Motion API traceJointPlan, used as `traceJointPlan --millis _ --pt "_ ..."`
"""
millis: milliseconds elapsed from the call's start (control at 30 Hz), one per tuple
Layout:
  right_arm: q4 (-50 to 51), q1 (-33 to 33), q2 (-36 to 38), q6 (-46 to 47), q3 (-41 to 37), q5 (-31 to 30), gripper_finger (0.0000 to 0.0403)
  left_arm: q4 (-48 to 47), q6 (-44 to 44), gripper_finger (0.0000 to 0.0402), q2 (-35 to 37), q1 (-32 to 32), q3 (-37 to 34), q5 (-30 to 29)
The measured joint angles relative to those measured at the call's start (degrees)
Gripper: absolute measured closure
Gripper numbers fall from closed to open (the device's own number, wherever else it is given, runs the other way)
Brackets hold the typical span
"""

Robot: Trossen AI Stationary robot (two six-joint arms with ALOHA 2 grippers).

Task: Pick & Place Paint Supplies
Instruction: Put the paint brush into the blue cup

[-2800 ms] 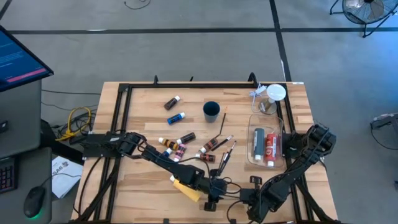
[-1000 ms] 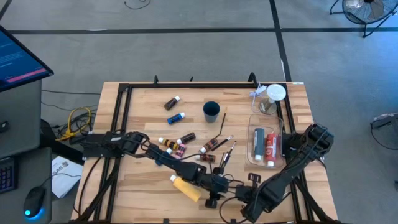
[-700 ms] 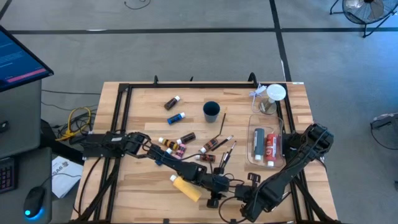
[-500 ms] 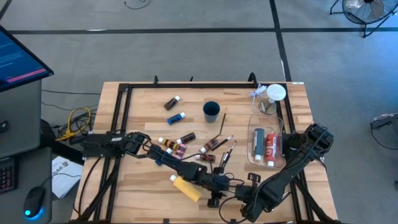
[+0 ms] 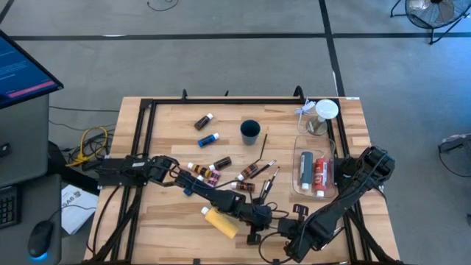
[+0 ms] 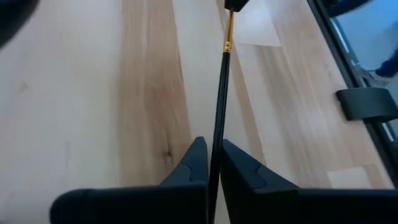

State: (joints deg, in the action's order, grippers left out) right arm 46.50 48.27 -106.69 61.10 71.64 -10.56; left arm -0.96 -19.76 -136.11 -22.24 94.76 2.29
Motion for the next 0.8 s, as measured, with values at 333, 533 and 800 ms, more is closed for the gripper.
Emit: traceJointPlan --millis 333,533,800 --pt "0.0 -0.3 7.5 -1.7 0.0 -2.2 0.0378 -2.1 -1.6 0.0401 5.0 -0.2 -0.1 0.5" --pt "0.2 -0.3 16.7 -0.2 0.0 -11.0 0.0346 -5.8 -0.8 0.0401 9.0 0.1 -0.2 -1.6" --pt "0.1 -0.1 20.9 -1.5 0.0 -15.0 0.0341 -8.7 1.0 0.0401 10.2 0.1 -0.1 0.7"
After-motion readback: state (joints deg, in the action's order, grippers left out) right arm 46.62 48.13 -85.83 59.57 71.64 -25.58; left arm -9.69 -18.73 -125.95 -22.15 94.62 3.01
